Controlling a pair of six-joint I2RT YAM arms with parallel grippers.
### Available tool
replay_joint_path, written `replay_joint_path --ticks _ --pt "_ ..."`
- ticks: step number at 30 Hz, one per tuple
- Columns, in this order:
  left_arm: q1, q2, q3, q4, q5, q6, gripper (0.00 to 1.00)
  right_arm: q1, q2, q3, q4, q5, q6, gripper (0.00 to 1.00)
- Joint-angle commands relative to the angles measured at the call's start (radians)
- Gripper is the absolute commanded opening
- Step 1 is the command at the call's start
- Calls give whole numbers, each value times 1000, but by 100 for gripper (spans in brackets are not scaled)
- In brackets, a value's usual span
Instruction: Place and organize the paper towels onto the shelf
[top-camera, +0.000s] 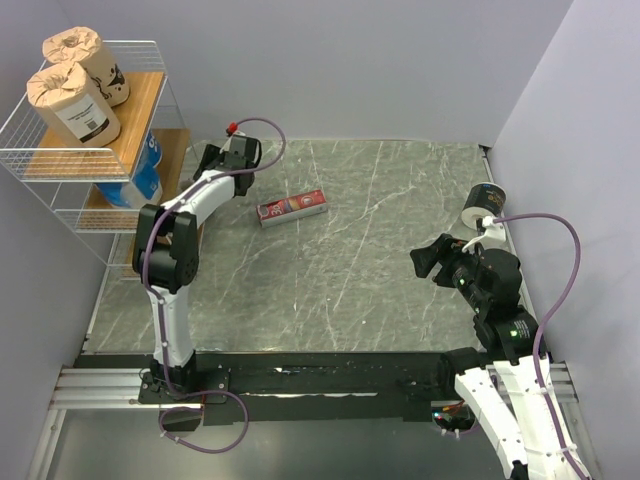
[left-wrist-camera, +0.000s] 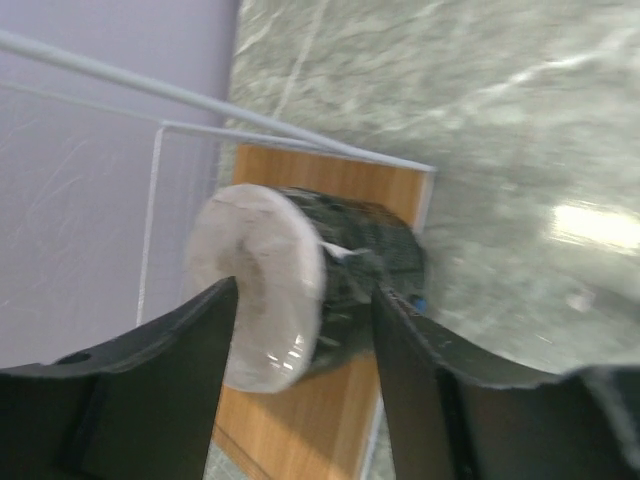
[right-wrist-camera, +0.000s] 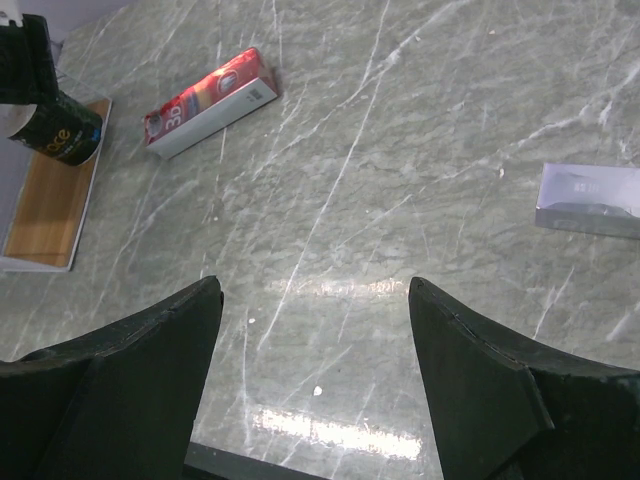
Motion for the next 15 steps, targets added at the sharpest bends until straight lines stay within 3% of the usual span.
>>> replay_joint_path --ticks 1,9,15 --pt "-44 -87 17 11 71 -14 58 -5 -14 48 9 -5 -12 82" --pt "-70 -35 -9 -18 96 -3 35 -5 -28 44 17 -37 -29 83" --pt "-46 14 -55 2 13 12 34 -7 -22 47 17 -47 -35 83"
